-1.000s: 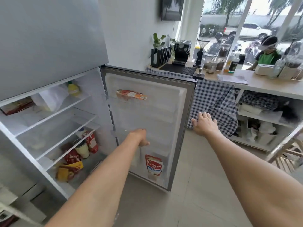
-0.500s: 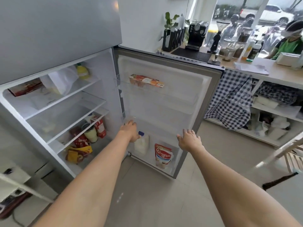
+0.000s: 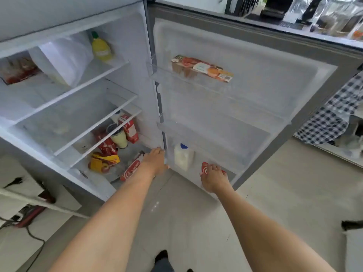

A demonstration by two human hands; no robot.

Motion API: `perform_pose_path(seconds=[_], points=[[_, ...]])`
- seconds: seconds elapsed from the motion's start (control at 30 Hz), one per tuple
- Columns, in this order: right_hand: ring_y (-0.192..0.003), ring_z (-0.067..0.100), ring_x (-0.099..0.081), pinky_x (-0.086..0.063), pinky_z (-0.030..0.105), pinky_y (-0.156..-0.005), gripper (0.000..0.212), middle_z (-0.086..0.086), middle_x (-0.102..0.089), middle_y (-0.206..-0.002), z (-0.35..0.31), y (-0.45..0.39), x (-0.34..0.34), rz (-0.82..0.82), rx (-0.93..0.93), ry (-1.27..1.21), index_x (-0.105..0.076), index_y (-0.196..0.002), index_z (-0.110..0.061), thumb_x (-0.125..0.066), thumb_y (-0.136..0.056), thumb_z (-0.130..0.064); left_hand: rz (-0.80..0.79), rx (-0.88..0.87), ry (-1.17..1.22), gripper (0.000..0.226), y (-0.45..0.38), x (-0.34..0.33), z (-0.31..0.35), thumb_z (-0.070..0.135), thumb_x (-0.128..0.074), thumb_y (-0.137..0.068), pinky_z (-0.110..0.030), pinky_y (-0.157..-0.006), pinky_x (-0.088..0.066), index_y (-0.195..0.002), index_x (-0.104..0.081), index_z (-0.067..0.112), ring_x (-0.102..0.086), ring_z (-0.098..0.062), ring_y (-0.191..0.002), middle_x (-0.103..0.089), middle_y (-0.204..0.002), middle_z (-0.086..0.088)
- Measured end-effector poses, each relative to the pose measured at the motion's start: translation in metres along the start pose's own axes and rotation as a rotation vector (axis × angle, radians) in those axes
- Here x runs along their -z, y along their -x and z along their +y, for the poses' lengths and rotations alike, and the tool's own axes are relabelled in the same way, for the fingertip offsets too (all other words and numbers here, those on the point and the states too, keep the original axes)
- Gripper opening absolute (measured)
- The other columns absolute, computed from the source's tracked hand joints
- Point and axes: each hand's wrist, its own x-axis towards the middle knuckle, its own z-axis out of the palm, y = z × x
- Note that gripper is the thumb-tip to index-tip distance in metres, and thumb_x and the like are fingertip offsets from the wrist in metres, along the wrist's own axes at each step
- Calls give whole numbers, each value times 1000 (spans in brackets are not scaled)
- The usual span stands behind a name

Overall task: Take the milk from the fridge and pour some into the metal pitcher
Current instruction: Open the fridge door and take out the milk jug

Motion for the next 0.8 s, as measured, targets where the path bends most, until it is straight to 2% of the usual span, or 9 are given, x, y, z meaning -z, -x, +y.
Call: perform_pose_path(seconds=[0.2,0.3,0.43,0.6,0.67,0.8], points=[[-145,30,-18,-21,47,-113,58,12,-21,-157,-10,-60,-26,-50,-1,23,-20,-148,-8,-27,-100,-41,-36,0,-6,75,-70,-23,-19,39,-47,-96,-40,-121,-16,-153,-10,7,-10,-25,-149,-8,-161,-10],[-145,31,-17,-18,46,-114,58,13,-20,-158,-12,-97,-47,-81,-15,47,-21,-148,-8,-28,-100,-41,-79,-14,19,75,-106,-38,-26,37,-48,-97,-40,-119,-20,-153,-8,7,-12,-24,-149,-9,-161,-10],[-146,31,-13,-16,45,-116,61,12,-14,-160,-19,-146,-72,-141,-43,29,-14,-151,-9,-26,-101,-42,-88,-35,28,72,-157,-67,-41,37,-49,-95,-43,-117,-27,-151,-17,5,-21,-28,-146,-19,-158,-11],[-147,27,-12,-15,45,-118,62,11,-13,-160,-26,-205,-104,-154,-63,-72,-12,-151,-10,-28,-101,-42,-110,-35,33,70,-208,-109,-63,37,-46,-96,-41,-116,-29,-152,-15,7,-23,-27,-145,-16,-159,-10],[-147,26,-15,-17,42,-118,63,10,-17,-160,-27,-225,-114,-121,-89,-157,-15,-151,-11,-29,-100,-44,-118,-20,25,68,-227,-124,-70,38,-45,-96,-42,-115,-30,-151,-18,7,-24,-28,-145,-18,-159,-9],[-139,26,-36,-26,35,-112,61,8,-41,-150,-30,-257,-122,-18,-160,-413,-36,-145,-10,-46,-95,-44,-145,-5,100,65,-253,-151,-74,36,-44,-97,-44,-115,-29,-150,-21,7,-24,-28,-144,-21,-157,-9]])
